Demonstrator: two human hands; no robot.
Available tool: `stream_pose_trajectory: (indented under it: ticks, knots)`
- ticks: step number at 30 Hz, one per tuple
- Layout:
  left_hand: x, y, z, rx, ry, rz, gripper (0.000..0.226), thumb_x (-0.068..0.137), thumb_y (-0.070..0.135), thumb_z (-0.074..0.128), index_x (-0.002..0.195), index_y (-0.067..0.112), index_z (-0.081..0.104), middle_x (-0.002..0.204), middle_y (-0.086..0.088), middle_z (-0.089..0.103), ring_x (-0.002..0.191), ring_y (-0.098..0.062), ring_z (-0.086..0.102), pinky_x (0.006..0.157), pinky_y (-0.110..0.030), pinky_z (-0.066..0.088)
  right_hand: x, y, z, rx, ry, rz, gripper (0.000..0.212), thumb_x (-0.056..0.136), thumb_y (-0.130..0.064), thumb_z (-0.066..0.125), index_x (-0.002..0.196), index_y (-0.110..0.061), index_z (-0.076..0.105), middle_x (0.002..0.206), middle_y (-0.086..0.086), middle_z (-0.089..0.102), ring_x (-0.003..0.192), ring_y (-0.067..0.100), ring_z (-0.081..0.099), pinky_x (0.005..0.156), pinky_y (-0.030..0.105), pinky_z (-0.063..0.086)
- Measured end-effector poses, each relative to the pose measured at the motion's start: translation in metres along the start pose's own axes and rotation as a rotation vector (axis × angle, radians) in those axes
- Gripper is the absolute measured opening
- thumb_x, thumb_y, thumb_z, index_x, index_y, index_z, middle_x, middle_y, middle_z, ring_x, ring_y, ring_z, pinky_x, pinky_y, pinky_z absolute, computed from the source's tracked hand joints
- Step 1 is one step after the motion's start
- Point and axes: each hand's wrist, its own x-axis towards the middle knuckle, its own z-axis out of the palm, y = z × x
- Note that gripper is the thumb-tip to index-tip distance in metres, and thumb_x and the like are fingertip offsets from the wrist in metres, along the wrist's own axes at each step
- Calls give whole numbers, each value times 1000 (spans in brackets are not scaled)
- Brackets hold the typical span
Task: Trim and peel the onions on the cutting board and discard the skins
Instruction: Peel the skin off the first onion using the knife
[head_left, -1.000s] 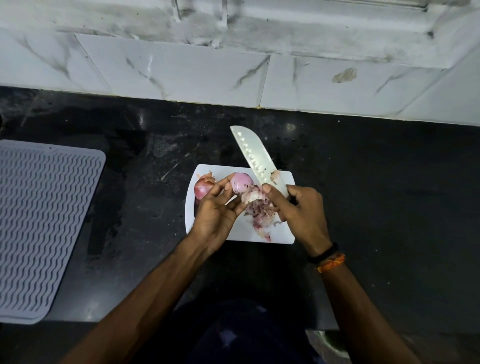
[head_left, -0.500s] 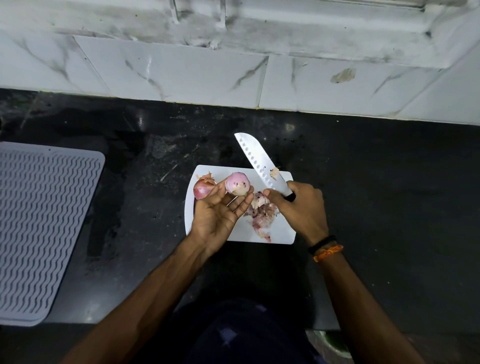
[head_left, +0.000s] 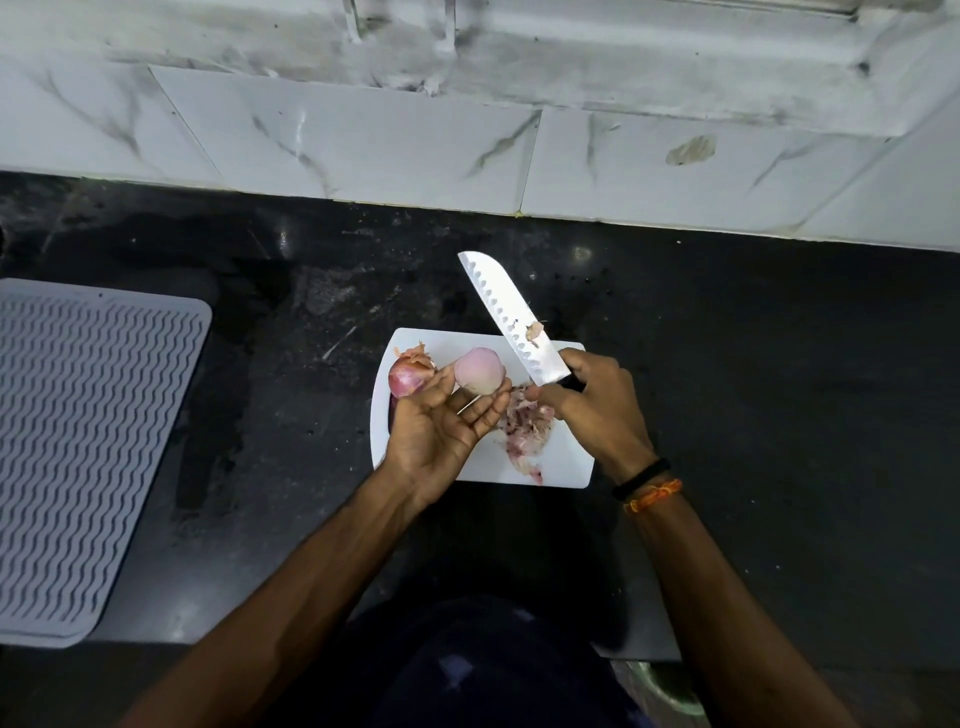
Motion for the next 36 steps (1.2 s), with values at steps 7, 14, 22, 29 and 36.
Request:
stream_pose_trajectory:
  ticks: [7, 14, 22, 29, 36]
  knots:
    - [-4, 0, 6, -20, -19, -3, 29, 95, 13, 56, 121, 1, 56, 130, -26, 60, 115, -37, 60, 90, -41, 58, -8, -10, -2, 91, -23, -26, 37, 97, -34, 58, 65, -17, 62, 60, -2, 68, 46, 2, 56, 53, 23, 43]
    - [-8, 1, 9, -27, -34, 11, 26, 99, 13, 52, 122, 3, 57, 125, -23, 64, 108, -32, 66, 91, -40, 58, -12, -9, 5, -17, 3, -84, 46, 95, -44, 54, 69, -8, 64, 59, 0, 65, 53, 12, 61, 59, 41, 54]
    - [-9, 0, 9, -28, -31, 35, 32, 99, 14, 51, 129, 4, 56, 122, -19, 66, 105, -30, 67, 87, -38, 59, -14, -7, 5, -71, -12, -166, 55, 92, -56, 48, 66, -10, 62, 57, 4, 64, 56, 19, 62, 59, 44, 52]
    - [-10, 1, 9, -45, -32, 16, 26, 99, 12, 51, 122, 1, 55, 123, -26, 64, 108, -35, 66, 87, -41, 59, -12, -10, 4, -57, 84, -152, 45, 96, -39, 57, 57, -19, 51, 55, 0, 61, 52, 13, 58, 50, 29, 45]
    - [-9, -1, 5, -43, -26, 40, 30, 101, 12, 47, 129, 5, 56, 119, -18, 68, 104, -30, 68, 89, -40, 58, -18, -13, 9, -89, 23, -181, 42, 97, -41, 55, 61, -19, 56, 57, 0, 63, 53, 14, 60, 54, 35, 50]
